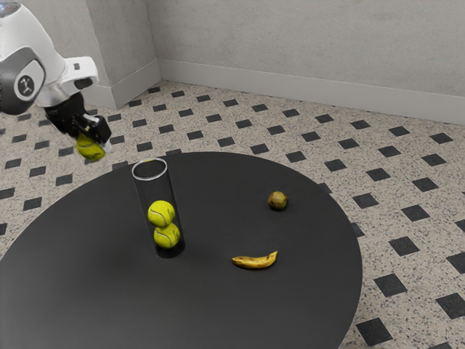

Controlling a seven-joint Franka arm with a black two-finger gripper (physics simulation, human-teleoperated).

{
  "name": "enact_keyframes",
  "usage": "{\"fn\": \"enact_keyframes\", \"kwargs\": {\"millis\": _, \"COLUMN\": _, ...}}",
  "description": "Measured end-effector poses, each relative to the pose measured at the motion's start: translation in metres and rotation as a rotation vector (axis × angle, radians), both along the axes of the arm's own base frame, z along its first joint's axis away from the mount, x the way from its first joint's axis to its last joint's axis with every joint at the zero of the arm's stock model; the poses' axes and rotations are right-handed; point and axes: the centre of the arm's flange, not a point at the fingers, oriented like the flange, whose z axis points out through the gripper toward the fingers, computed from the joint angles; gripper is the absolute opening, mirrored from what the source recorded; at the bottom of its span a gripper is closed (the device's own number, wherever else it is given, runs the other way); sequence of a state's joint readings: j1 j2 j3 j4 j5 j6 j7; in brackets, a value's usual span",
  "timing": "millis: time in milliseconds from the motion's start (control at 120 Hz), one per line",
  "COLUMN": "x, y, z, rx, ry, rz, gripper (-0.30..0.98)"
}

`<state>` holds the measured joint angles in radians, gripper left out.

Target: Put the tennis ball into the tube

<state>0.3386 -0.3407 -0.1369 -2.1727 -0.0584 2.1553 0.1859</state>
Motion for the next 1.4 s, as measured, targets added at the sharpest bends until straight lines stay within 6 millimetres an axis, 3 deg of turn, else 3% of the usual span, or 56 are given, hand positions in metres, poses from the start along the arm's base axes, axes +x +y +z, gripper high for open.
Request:
{"fn": "enact_keyframes", "kwargs": {"millis": 67, "x": 0.006, "y": -0.012, "z": 0.001, "rx": -0.024, "ry": 0.022, "rz": -0.017, "gripper": 0.25}}
{"fn": "enact_keyframes", "kwargs": {"millis": 342, "x": 0.044, "y": -0.048, "z": -0.033, "rx": -0.104, "ry": 0.121, "rz": -0.083, "gripper": 0.24}}
{"fn": "enact_keyframes", "kwargs": {"millis": 550, "x": 0.066, "y": -0.05, "z": -0.033, "rx": -0.121, "ry": 0.124, "rz": -0.1, "gripper": 0.24}}
{"fn": "enact_keyframes", "kwargs": {"millis": 717, "x": 0.082, "y": -0.047, "z": -0.046, "rx": -0.137, "ry": 0.145, "rz": -0.105, "gripper": 0.24}}
{"fn": "enact_keyframes", "kwargs": {"millis": 917, "x": 0.085, "y": -0.047, "z": -0.05, "rx": -0.146, "ry": 0.15, "rz": -0.111, "gripper": 0.36}}
{"fn": "enact_keyframes", "kwargs": {"millis": 1167, "x": 0.088, "y": -0.071, "z": -0.044, "rx": -0.141, "ry": 0.122, "rz": -0.163, "gripper": 0.56}}
{"fn": "enact_keyframes", "kwargs": {"millis": 1333, "x": 0.087, "y": -0.062, "z": -0.039, "rx": -0.136, "ry": 0.109, "rz": -0.154, "gripper": 0.63}}
{"fn": "enact_keyframes", "kwargs": {"millis": 1400, "x": 0.085, "y": -0.059, "z": -0.026, "rx": -0.126, "ry": 0.087, "rz": -0.152, "gripper": 0.64}}
